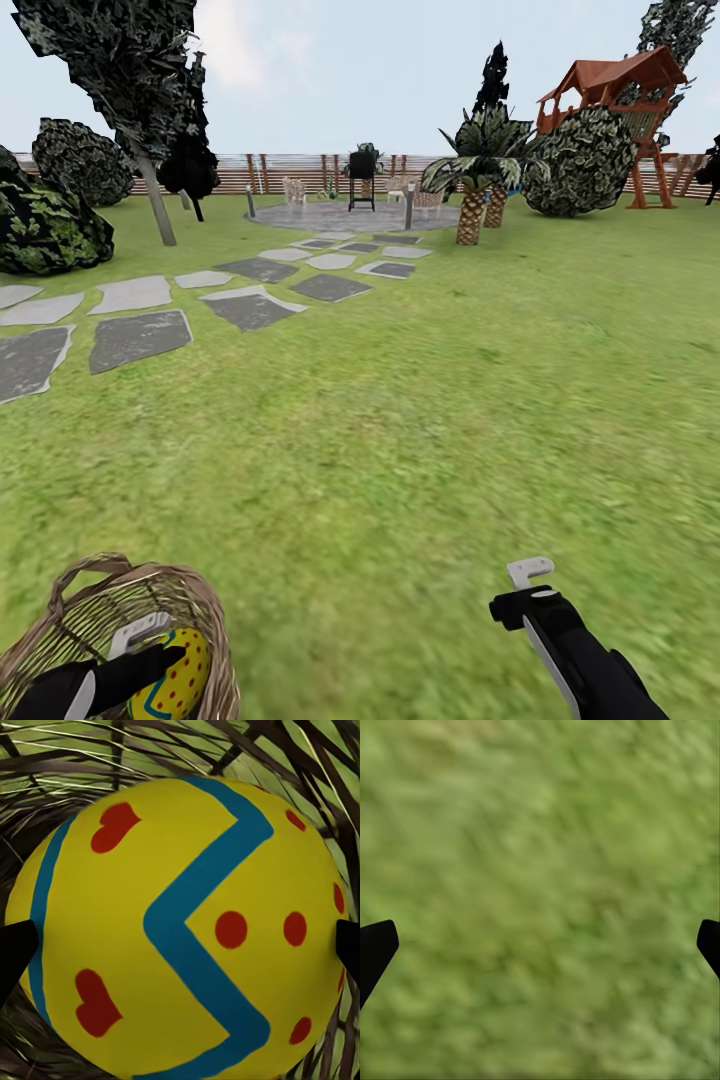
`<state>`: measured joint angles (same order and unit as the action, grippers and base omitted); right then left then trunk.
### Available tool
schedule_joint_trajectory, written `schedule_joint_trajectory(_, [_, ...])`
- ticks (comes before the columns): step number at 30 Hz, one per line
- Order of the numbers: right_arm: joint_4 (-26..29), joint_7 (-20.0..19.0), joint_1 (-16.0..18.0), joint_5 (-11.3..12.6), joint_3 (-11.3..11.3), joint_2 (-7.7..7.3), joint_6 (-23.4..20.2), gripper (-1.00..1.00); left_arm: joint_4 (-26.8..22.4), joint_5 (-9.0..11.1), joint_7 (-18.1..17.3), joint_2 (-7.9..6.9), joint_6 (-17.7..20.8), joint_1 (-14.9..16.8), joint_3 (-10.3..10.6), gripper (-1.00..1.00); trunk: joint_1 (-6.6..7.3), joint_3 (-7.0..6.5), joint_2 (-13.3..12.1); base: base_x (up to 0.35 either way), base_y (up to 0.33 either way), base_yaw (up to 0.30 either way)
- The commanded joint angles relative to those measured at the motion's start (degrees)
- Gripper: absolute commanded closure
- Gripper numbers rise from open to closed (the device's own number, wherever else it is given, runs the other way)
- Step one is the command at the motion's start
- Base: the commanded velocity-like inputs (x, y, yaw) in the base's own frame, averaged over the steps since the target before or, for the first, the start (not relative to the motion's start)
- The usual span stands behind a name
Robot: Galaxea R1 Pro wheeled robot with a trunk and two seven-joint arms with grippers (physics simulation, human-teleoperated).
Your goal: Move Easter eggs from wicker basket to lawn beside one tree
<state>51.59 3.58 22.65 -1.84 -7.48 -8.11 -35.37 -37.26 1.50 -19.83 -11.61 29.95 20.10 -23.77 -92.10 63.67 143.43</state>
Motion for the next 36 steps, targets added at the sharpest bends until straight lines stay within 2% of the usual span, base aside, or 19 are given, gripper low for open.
schedule_joint_trajectory(1, [0.04,0.20,0.03,-0.18,-0.25,-0.06,-0.33,-1.00,-0.03,0.14,-0.21,0.06,0.46,0.03,-0.23,1.00,0.01,0.05,0.02,0.000,0.000,0.000])
schedule_joint_trajectory(12, [-1.12,0.20,0.03,-0.19,-0.25,0.02,-0.12,-1.00,0.14,0.14,-0.21,0.10,0.46,0.03,-0.21,1.00,0.01,0.05,0.02,-0.242,0.066,0.000])
schedule_joint_trajectory(28, [-4.15,0.20,0.03,-0.26,-0.19,0.11,0.04,-1.00,0.17,0.08,-0.21,0.10,0.46,0.03,-0.05,1.00,0.42,-3.49,-0.19,-0.002,0.001,0.000])
schedule_joint_trajectory(36, [-4.22,0.12,0.03,-0.26,-0.25,0.20,0.04,-1.00,0.18,0.08,-0.21,0.19,0.46,0.03,-0.06,1.00,2.17,-4.93,-3.39,0.000,0.000,0.000])
